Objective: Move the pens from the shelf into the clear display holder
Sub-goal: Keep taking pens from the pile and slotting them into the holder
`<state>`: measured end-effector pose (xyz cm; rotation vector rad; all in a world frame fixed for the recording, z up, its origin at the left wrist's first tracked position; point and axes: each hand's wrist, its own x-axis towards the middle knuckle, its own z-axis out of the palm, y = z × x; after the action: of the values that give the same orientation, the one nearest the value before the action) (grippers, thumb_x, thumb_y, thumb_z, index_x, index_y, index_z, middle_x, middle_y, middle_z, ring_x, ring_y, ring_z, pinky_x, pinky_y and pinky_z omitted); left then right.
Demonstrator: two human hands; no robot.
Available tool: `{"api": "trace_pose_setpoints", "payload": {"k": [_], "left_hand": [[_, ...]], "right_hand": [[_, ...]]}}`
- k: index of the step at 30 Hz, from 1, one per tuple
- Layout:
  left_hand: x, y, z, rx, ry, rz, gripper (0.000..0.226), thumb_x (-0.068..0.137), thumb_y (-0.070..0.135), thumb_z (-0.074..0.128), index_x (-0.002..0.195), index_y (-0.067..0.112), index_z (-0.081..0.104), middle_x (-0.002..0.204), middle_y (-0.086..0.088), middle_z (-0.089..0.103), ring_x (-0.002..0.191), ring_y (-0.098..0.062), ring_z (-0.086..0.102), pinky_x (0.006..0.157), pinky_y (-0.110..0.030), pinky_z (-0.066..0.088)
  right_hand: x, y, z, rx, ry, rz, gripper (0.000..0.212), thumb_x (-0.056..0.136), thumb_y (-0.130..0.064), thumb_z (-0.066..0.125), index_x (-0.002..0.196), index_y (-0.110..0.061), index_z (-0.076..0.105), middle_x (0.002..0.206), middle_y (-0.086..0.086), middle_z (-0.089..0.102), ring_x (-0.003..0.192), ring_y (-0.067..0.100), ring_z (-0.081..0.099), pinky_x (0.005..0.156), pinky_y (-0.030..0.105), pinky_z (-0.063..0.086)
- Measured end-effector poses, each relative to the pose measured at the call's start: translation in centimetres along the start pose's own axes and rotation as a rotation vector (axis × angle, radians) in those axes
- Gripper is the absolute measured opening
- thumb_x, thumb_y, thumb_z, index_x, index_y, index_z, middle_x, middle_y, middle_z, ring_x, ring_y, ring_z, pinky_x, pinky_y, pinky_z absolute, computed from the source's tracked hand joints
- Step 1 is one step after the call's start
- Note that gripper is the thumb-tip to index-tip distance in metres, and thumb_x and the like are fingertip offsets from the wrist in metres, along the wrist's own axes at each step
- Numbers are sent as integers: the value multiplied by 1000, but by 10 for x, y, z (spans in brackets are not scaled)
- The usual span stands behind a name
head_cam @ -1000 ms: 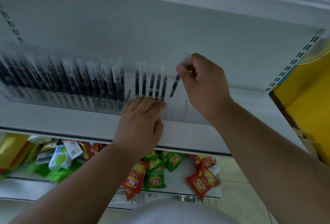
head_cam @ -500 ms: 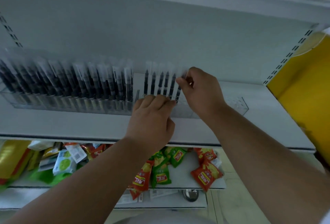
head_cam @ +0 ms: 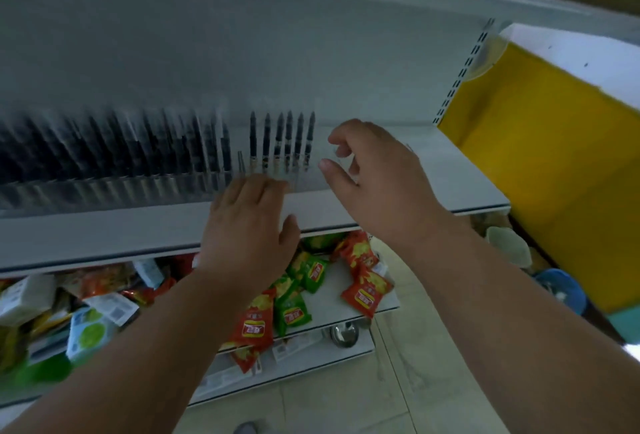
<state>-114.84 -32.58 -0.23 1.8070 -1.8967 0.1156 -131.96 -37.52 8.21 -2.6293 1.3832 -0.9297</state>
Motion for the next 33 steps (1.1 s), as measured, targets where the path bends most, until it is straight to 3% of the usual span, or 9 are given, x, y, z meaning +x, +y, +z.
{"api": "trace_pose_setpoints", "payload": {"k": [5,10,16,20,26,33], "left_hand": [[-52,-8,-32,69,48,-114,42,90,38,46,123,16,61,116,-5,61,111,-29,53,94,-45,45],[-127,-8,-62,165,58,-314,36,88,38,47,117,20,61,111,-2,62,104,-29,54,89,-44,45],[-216,3,-86,227,58,-453,40,86,40,42,112,20,64,108,-2,63,101,-27,55,88,-43,46],[-243,-1,-107,228,145,-503,38,85,39,46,111,19,65,106,-2,64,99,-27,57,85,-43,47],[-276,-52,-147,217,229,-523,38,85,39,45,109,18,65,102,0,63,95,-25,56,83,-41,46],[-373,-164,-230,311,257,-646,36,84,40,44,105,21,66,97,3,63,93,-25,57,81,-39,46]], "right_hand": [[-12,-39,-7,18,-6,-109,28,94,-34,59,112,-12,59,98,2,58,83,17,53,69,31,41],[-36,-76,-6,77,-100,-203,33,94,-38,58,117,-14,59,108,5,59,98,24,56,83,40,47],[-81,-113,-6,188,-187,-297,36,95,-43,54,119,-18,56,110,2,57,100,21,54,85,41,47],[-94,-150,-16,193,-213,-371,37,95,-47,51,121,-20,56,111,0,56,103,19,53,87,41,47],[-99,-230,-2,203,-213,-428,36,93,-44,55,119,-19,56,109,1,57,102,21,53,87,43,47],[-93,-396,54,269,-274,-489,40,93,-47,55,124,-20,54,117,3,55,110,24,50,93,43,43]]}}
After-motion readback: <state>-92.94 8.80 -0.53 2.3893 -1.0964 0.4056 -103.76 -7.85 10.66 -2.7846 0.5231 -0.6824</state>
